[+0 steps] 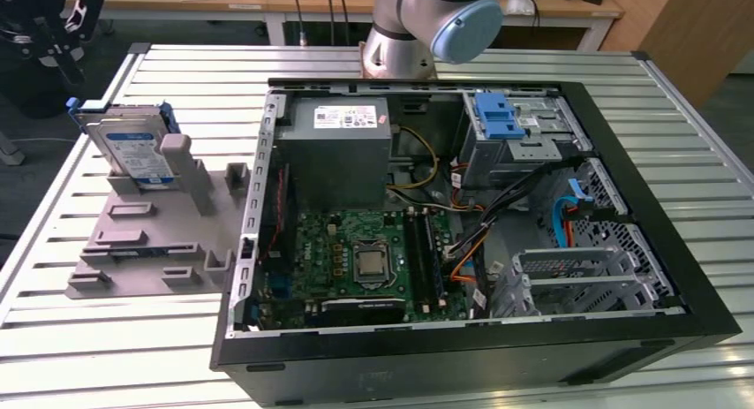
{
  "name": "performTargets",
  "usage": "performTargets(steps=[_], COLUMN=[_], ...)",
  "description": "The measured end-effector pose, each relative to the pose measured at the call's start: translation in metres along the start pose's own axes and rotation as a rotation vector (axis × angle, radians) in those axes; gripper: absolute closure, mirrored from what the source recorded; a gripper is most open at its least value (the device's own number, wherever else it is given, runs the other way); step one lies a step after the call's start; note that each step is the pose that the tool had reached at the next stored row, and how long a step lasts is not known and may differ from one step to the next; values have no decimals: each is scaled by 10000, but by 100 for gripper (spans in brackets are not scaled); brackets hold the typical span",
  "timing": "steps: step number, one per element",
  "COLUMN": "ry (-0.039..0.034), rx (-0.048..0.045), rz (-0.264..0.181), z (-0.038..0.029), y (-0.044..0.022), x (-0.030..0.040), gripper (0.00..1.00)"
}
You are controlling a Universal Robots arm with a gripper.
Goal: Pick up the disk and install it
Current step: 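Pick up the disk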
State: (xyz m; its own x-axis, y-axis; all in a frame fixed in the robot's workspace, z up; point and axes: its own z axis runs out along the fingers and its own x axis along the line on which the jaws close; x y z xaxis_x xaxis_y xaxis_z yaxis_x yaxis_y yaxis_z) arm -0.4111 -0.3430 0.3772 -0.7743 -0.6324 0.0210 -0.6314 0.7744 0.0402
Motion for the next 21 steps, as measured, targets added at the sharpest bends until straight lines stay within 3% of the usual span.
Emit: performTargets(steps=[21], ry=[-7], rx=[65], rz=[-1124], z=[0], y=[0], x=[0], gripper=[89])
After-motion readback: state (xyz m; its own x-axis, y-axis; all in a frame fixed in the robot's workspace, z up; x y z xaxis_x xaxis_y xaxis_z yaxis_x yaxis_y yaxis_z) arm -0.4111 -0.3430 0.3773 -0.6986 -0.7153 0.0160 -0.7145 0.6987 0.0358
